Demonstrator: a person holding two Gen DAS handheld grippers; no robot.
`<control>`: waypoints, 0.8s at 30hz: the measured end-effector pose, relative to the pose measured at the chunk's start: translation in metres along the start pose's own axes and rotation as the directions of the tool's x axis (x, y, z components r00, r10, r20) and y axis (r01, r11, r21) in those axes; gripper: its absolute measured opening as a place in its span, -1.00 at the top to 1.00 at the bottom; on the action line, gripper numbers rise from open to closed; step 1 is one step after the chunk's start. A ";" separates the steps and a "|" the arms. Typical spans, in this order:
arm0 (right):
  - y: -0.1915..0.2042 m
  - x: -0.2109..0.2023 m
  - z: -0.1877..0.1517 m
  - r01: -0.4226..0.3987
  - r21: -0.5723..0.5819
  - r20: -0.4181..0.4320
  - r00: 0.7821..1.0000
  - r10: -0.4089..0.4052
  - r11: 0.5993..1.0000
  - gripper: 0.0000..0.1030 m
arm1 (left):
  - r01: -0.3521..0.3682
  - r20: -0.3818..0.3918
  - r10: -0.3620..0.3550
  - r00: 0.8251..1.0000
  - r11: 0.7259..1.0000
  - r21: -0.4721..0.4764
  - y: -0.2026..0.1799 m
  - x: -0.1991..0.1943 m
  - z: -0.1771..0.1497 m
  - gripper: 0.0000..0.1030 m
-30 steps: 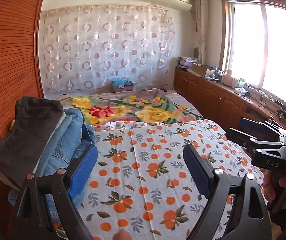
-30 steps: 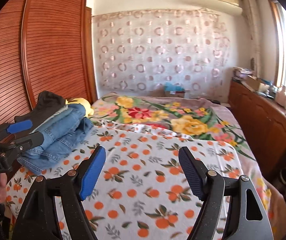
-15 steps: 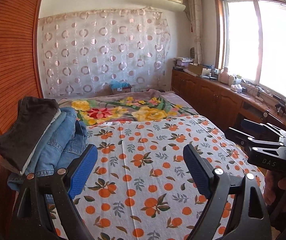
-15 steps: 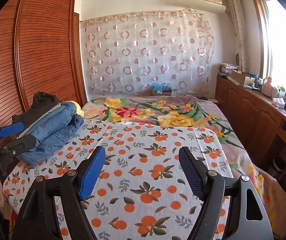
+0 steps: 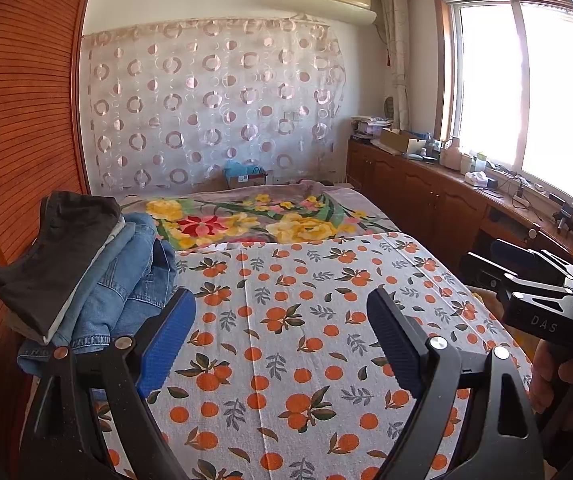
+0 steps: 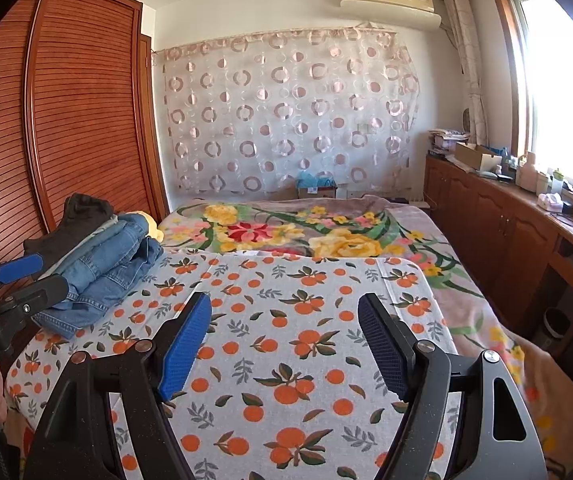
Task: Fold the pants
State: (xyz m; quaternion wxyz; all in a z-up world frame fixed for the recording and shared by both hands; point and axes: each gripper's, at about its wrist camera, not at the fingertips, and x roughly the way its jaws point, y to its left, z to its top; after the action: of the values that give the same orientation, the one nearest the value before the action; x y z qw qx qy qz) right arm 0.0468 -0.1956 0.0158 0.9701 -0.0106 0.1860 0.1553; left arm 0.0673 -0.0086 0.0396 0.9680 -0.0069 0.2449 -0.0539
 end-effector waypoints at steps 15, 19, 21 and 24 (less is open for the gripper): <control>-0.004 0.001 -0.003 0.002 -0.004 0.013 1.000 -0.002 1.000 -0.51 | -0.004 0.000 0.004 1.000 1.000 -0.006 0.002 0.001 0.001 -0.71; -0.005 0.003 -0.004 0.003 -0.007 0.016 1.000 -0.002 1.000 -0.51 | -0.003 0.000 0.003 1.000 1.000 -0.007 0.002 0.000 0.001 -0.71; -0.005 0.003 -0.004 0.002 -0.007 0.016 1.000 -0.002 1.000 -0.51 | -0.005 0.001 0.005 1.000 1.000 -0.006 0.002 0.000 0.001 -0.71; -0.005 0.004 -0.004 0.003 -0.006 0.016 1.000 -0.003 1.000 -0.51 | -0.004 0.002 0.004 1.000 1.000 -0.007 0.002 -0.001 0.001 -0.71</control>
State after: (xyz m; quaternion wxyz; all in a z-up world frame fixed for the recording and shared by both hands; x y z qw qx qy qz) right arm 0.0505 -0.1998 0.0109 0.9717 -0.0128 0.1779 0.1546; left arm 0.0668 -0.0063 0.0408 0.9684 -0.0101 0.2439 -0.0511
